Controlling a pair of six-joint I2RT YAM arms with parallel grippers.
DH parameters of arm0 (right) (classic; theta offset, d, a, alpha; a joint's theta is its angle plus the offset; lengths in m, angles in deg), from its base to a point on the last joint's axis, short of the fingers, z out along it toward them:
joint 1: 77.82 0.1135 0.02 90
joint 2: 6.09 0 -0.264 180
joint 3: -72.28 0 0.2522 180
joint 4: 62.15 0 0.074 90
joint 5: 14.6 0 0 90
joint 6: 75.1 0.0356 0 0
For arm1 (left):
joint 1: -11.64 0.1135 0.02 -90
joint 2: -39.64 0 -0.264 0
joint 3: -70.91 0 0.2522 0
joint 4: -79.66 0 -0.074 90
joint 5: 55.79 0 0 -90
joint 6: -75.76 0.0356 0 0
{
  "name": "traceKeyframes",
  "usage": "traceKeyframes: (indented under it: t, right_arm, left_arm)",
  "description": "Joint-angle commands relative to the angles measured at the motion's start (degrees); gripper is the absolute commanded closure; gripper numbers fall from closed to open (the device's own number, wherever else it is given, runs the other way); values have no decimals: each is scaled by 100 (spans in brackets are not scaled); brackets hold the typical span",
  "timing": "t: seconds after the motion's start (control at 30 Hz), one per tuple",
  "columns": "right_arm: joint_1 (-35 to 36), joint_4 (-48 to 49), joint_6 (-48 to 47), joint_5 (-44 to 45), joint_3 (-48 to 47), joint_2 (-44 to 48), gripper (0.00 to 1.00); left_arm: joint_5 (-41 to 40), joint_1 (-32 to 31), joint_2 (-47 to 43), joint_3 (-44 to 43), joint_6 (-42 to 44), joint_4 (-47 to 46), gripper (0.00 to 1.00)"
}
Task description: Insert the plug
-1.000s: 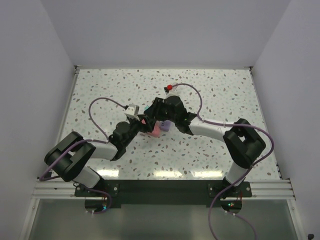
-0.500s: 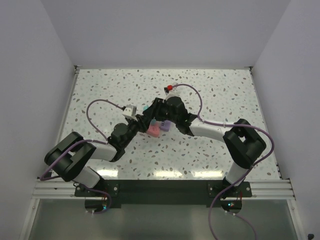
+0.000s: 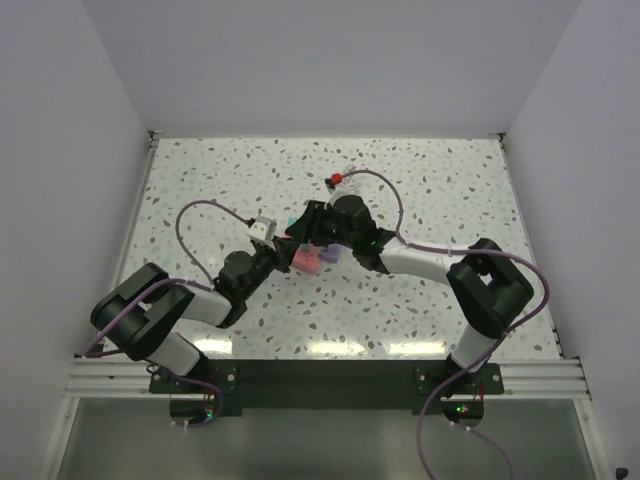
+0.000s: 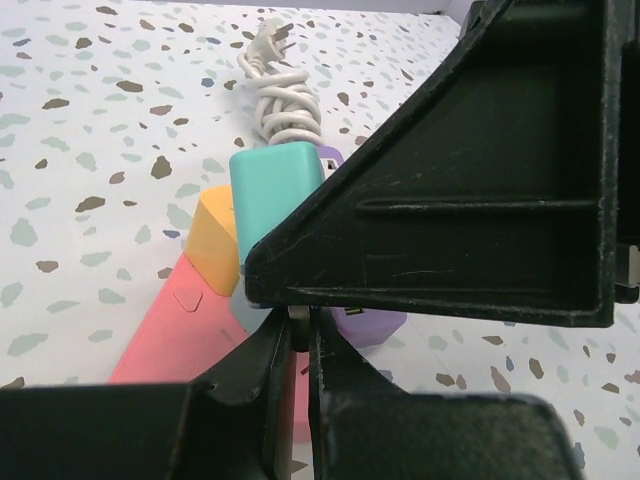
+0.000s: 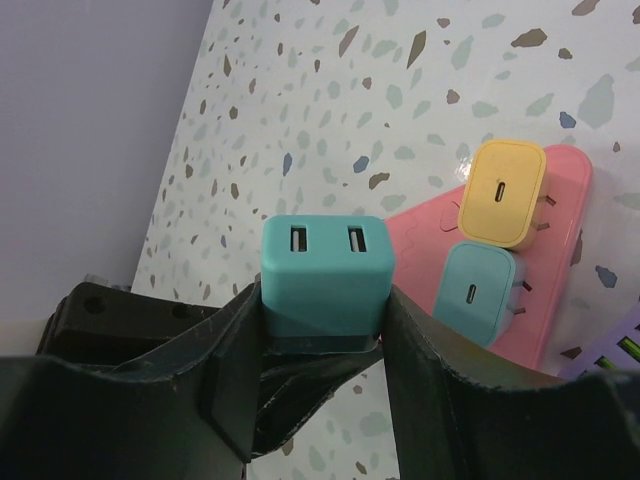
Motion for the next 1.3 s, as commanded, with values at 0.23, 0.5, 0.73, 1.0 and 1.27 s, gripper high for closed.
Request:
traceKeyframes:
  t: [0.23, 0.5, 0.73, 1.0, 1.27]
  right_arm:
    - [-210, -181, -735, -163, -42, 566, 38]
    - [-501, -252, -885, -426, 45, 882, 25]
    - [-668, -558, -963, -734, 99, 1155, 25]
    - [-668, -1157, -1210, -734, 160, 1436, 24]
    - [-677, -1315, -1289, -752, 89, 1287, 25]
  left_arm:
    - [1044, -84, -526, -97, 921, -335, 100]
    - [1614, 4, -553, -159, 1176, -115, 100]
    - [1405, 13, -526, -212, 1264, 87, 100]
    - [903, 13, -579, -194, 1387, 211, 100]
    - [832, 13, -763, -71, 1414, 140, 100]
